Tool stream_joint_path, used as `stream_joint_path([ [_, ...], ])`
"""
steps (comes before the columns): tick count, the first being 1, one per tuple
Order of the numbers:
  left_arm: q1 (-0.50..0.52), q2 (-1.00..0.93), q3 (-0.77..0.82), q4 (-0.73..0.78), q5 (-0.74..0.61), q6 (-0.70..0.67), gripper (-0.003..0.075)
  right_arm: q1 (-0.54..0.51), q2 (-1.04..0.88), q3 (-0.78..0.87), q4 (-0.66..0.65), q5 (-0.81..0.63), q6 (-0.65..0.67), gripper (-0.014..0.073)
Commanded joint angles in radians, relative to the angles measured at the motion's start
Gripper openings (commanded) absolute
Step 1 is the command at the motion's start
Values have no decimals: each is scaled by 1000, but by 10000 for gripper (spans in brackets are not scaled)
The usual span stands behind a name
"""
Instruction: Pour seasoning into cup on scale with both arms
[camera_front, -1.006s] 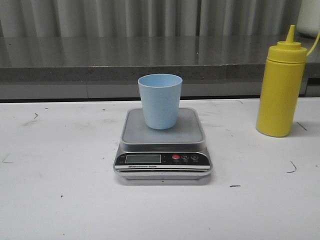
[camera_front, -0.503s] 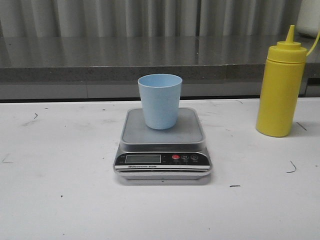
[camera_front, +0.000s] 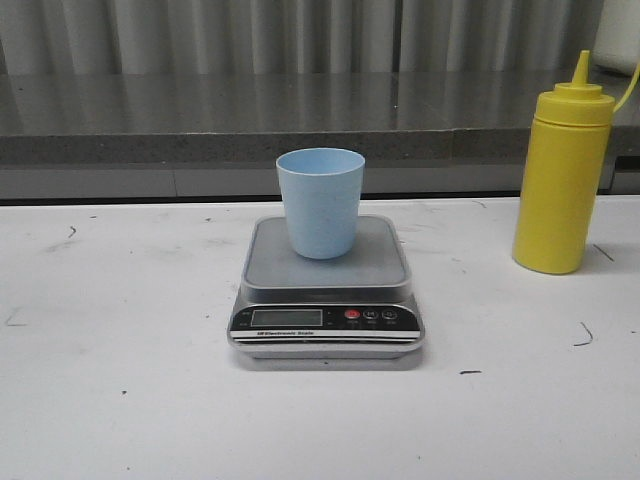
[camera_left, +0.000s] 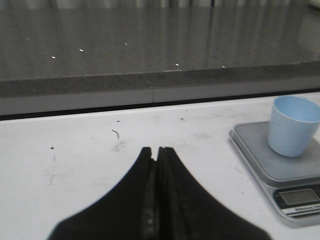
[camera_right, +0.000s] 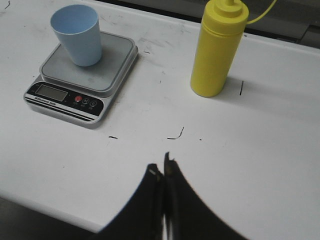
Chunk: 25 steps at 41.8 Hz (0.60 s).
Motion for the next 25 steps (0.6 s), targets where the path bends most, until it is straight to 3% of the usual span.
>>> stream_joint_path([
  [1,55,-86,82,0,-193,0,-20,0,7,-27,-8,-60,-9,-68],
  [11,117,-262,254,-4,-302,0,-20,0,7,-27,-8,-60,-9,-68],
  [18,174,-297,302,7,-310,-96,-20,0,7,-27,-8,-60,-9,-68],
  [25,185,-335,331,30,-323,-96,-20,0,7,-27,-8,-60,-9,-68],
])
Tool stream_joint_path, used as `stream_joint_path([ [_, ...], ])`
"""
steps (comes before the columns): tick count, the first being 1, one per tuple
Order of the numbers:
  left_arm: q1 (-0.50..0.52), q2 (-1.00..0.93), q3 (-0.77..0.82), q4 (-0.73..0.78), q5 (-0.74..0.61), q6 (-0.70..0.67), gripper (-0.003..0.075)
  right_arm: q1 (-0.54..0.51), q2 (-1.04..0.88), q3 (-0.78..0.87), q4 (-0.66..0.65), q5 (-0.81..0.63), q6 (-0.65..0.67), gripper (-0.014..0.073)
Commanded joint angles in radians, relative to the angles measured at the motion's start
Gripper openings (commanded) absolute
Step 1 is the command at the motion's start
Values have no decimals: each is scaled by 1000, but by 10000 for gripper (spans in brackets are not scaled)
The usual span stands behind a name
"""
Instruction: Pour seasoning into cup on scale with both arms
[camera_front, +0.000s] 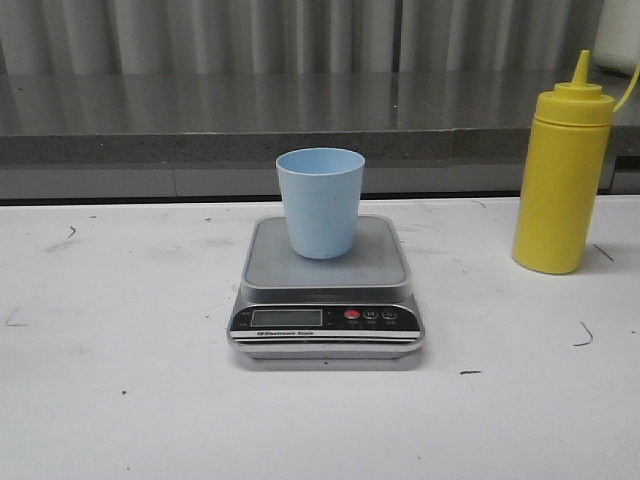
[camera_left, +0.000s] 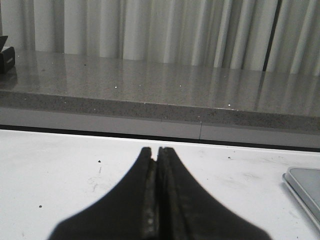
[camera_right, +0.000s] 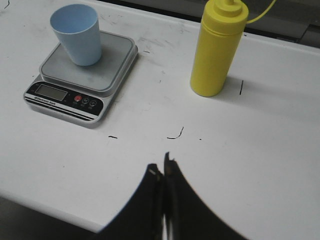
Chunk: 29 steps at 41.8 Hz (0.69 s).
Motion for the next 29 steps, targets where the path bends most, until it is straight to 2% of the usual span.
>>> stream_joint_path([
  [1,1,-16,22,8,-100,-16,-20,0,7,-27,-8,-59,-9,-69],
  [29,-20,-18,27,4,-108,-16,-20,0,7,-27,-8,-58,-9,-69],
])
